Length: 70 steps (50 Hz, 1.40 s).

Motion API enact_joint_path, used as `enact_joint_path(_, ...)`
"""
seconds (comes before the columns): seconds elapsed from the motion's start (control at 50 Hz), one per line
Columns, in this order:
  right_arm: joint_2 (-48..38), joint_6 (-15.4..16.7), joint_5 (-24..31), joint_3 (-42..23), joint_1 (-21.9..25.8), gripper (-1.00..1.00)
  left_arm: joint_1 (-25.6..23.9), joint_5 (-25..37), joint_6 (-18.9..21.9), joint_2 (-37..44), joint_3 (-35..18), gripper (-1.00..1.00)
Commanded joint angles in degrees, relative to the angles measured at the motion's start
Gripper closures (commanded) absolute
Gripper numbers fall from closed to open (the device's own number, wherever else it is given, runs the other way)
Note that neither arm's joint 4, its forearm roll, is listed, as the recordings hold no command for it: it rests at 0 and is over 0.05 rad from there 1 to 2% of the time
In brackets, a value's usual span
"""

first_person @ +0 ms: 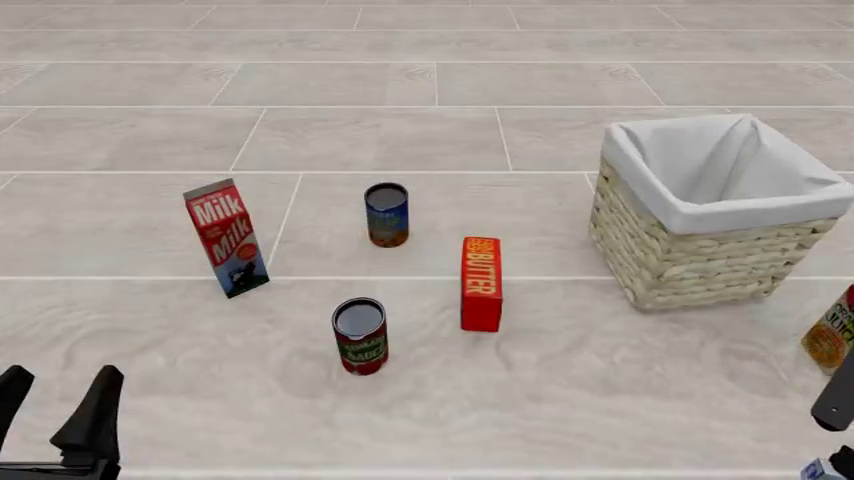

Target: Pick the cream cheese and place it in the basket.

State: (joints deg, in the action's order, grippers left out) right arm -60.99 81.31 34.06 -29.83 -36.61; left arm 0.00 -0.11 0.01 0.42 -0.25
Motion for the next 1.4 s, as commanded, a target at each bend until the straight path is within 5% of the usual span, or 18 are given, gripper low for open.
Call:
enact_joint_path(0.02, -2.9, 3.1, -4.8, 2.4, -2.2, -1.0, 0.0, 0.0, 0.0, 0.0, 0.0, -1.0)
enact_joint_path(0.62, -8.8, 4.5, -12.1, 5.2, -3.3, -1.0, 0.0, 0.0, 0.0, 0.0, 0.0, -1.0)
enact_joint_path(1.16, -22.6, 13.5, -28.9, 9.7, -11.3, -1.0, 0.0, 0.0, 0.0, 0.0, 0.0, -1.0)
enact_joint_path(1.4, -22.6, 14.1, -29.7, 9.7, -11.7, -1.0, 0.0, 0.0, 0.0, 0.0, 0.0, -1.0)
